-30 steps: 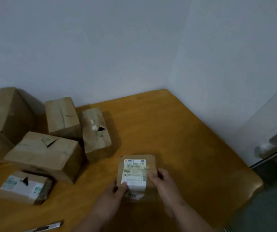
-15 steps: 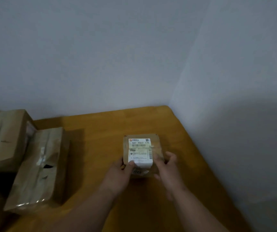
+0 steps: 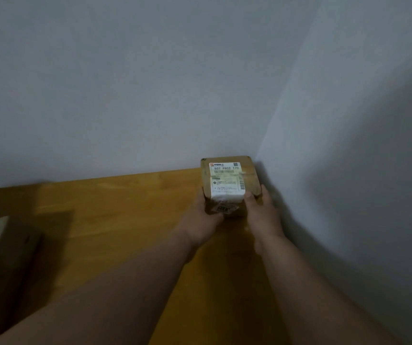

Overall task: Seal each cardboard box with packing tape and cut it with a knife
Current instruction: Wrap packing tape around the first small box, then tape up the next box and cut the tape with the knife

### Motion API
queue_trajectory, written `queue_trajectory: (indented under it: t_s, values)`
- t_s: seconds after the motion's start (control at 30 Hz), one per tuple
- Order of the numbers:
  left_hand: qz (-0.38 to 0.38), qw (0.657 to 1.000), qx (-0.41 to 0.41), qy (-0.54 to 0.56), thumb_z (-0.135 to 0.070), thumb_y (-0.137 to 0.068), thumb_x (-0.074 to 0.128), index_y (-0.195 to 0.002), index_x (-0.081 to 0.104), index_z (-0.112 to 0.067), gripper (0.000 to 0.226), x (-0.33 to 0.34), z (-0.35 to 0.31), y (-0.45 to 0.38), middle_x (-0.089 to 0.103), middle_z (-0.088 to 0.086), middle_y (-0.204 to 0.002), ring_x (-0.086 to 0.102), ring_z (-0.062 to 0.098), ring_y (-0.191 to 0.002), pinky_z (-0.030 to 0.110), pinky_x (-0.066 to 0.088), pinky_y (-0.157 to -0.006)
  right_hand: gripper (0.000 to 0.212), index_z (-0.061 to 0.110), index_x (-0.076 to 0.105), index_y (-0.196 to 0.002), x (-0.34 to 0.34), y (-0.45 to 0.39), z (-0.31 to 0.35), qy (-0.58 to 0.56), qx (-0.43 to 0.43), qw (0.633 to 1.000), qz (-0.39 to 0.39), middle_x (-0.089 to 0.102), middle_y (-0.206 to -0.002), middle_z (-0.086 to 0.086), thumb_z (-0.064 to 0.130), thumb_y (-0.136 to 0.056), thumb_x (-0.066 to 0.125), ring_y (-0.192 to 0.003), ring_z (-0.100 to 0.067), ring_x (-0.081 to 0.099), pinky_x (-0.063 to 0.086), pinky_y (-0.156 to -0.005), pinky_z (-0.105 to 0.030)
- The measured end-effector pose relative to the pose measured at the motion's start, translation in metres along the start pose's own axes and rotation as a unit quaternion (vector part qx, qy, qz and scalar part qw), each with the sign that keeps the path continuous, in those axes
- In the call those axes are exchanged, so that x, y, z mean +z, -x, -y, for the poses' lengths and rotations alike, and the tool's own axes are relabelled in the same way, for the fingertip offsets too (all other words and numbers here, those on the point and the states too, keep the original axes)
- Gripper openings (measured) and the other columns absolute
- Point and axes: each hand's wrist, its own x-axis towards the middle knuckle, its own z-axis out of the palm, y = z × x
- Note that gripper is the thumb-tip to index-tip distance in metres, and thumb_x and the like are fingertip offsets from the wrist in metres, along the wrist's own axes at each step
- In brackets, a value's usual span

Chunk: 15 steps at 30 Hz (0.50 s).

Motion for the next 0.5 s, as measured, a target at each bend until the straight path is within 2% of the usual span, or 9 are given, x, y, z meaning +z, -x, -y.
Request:
queue_trajectory:
  t_s: [0.03, 0.1, 0.17, 0.27, 0.33, 0.4, 0.5]
  values:
    - [0.002, 1.0, -0.002, 0.002, -0.005, -0.094, 0.056, -0.146, 0.029, -0.042, 0.07, 0.0, -0.001, -0.007, 0.051, -0.036, -0.101, 0.051, -0.018, -0.081, 0.004, 0.043, -0.059, 0.051, 0.042, 0.029, -0.148, 0.003, -0.004, 0.002, -0.042, 0.016, 0.999, 0.012, 0.048, -0.142, -0.002, 0.04, -0.1, 0.047, -0.12, -0.029, 0.054, 0.05, -0.097, -0.047]
    - [-0.001, 1.0, -0.01, 0.019, -0.008, -0.094, 0.057, -0.153, 0.015, -0.041, 0.08, -0.003, -0.006, -0.014, 0.054, -0.018, -0.133, 0.051, -0.004, -0.1, 0.015, 0.04, -0.083, 0.055, 0.039, 0.024, -0.151, 0.01, -0.008, 0.005, -0.108, 0.033, 0.993, 0.017, 0.053, -0.138, -0.001, 0.035, -0.101, 0.048, -0.114, -0.026, 0.059, 0.05, -0.096, -0.045]
    - [-0.021, 0.999, -0.021, 0.021, -0.016, -0.095, 0.059, -0.155, 0.003, -0.039, 0.085, -0.008, -0.01, -0.01, 0.041, -0.002, -0.152, 0.046, 0.011, -0.119, 0.021, 0.033, -0.092, 0.059, 0.037, 0.02, -0.152, 0.014, -0.005, 0.004, -0.122, 0.045, 0.991, -0.005, 0.054, -0.138, -0.002, 0.035, -0.1, 0.049, -0.113, -0.022, 0.06, 0.047, -0.101, -0.047]
    - [-0.043, 0.999, -0.016, -0.01, -0.024, -0.096, 0.06, -0.155, 0.002, -0.037, 0.083, -0.025, 0.003, 0.014, 0.025, 0.0, -0.16, 0.034, 0.017, -0.139, 0.029, 0.035, -0.107, 0.056, 0.032, 0.027, -0.148, 0.026, 0.02, -0.009, -0.099, 0.07, 0.993, 0.003, 0.055, -0.127, 0.003, 0.034, -0.098, 0.053, -0.101, -0.017, 0.062, 0.049, -0.099, -0.048]
    - [-0.053, 0.997, -0.031, -0.049, -0.027, -0.097, 0.059, -0.156, 0.005, -0.034, 0.081, -0.042, 0.02, 0.042, 0.02, -0.001, -0.162, 0.027, 0.018, -0.145, 0.036, 0.03, -0.115, 0.053, 0.031, 0.033, -0.145, 0.039, 0.05, -0.023, -0.033, 0.081, 0.995, 0.045, 0.054, -0.126, 0.002, 0.032, -0.097, 0.055, -0.105, -0.021, 0.061, 0.048, -0.099, -0.049]
    - [-0.063, 0.994, -0.044, -0.079, -0.027, -0.097, 0.058, -0.156, 0.009, -0.03, 0.077, -0.063, 0.04, 0.07, 0.024, 0.0, -0.161, 0.029, 0.018, -0.144, 0.037, 0.031, -0.115, 0.04, 0.027, 0.045, -0.135, 0.057, 0.085, -0.037, 0.023, 0.064, 0.994, 0.088, 0.056, -0.128, -0.002, 0.03, -0.097, 0.056, -0.111, -0.025, 0.059, 0.046, -0.101, -0.051]
    - [-0.072, 0.99, -0.063, -0.104, -0.029, -0.097, 0.058, -0.156, 0.017, -0.026, 0.072, -0.098, 0.067, 0.118, 0.032, 0.001, -0.157, 0.038, 0.017, -0.138, 0.032, 0.035, -0.112, 0.02, 0.027, 0.054, -0.117, 0.089, 0.143, -0.056, 0.064, 0.043, 0.985, 0.152, 0.059, -0.118, -0.002, 0.024, -0.097, 0.056, -0.11, -0.022, 0.058, 0.046, -0.101, -0.049]
